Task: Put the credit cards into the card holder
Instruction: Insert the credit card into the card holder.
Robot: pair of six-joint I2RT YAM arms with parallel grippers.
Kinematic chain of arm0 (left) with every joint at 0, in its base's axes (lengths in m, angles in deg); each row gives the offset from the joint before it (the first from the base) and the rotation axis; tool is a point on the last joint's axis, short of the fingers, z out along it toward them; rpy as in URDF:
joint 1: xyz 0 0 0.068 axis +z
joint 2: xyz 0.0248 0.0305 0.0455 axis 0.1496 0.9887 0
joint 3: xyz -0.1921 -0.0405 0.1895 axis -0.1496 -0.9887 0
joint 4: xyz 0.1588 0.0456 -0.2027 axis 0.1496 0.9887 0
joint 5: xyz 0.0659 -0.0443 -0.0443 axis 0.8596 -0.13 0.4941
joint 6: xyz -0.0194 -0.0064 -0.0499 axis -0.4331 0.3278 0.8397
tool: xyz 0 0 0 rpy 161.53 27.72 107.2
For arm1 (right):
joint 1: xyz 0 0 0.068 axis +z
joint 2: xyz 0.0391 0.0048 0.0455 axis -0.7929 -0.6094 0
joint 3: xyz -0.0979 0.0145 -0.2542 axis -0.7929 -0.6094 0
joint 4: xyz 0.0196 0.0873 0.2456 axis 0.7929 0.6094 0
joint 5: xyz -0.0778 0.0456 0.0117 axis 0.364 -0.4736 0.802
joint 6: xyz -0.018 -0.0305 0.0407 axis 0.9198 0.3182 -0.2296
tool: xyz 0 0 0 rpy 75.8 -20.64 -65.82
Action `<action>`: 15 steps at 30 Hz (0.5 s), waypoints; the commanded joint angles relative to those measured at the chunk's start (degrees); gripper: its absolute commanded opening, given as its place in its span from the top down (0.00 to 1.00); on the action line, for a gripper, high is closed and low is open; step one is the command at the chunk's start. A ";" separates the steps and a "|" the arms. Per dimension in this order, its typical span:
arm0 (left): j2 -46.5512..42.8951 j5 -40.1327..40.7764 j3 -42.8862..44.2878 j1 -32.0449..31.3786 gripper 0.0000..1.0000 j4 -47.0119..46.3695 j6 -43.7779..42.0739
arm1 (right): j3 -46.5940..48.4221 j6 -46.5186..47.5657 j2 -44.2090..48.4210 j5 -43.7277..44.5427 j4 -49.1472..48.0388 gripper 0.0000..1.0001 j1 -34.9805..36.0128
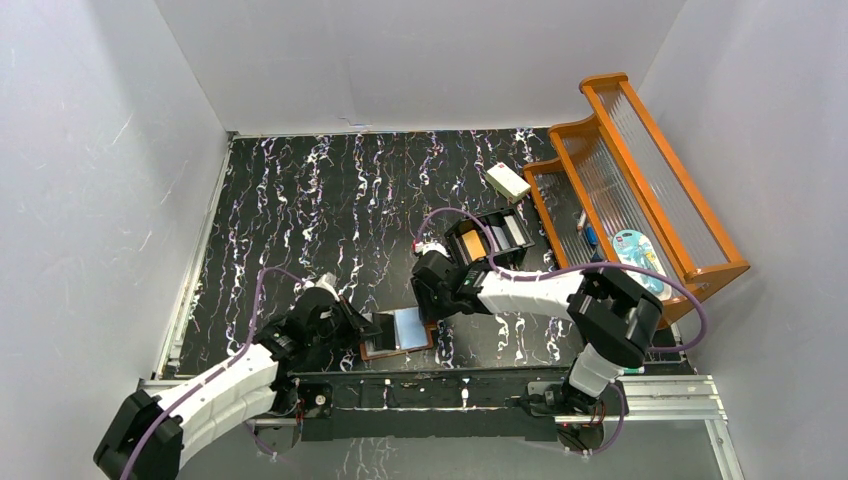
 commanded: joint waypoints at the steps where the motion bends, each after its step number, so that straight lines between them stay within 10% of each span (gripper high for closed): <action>1: 3.78 3.17 1.15 0.08 1.00 -0.78 -3.88 | -1.93 -2.77 2.34 2.78 2.53 0.54 0.26; 15: 1.39 2.08 13.11 0.30 1.00 10.59 -4.85 | -7.67 -9.16 4.62 0.86 -3.09 0.59 0.26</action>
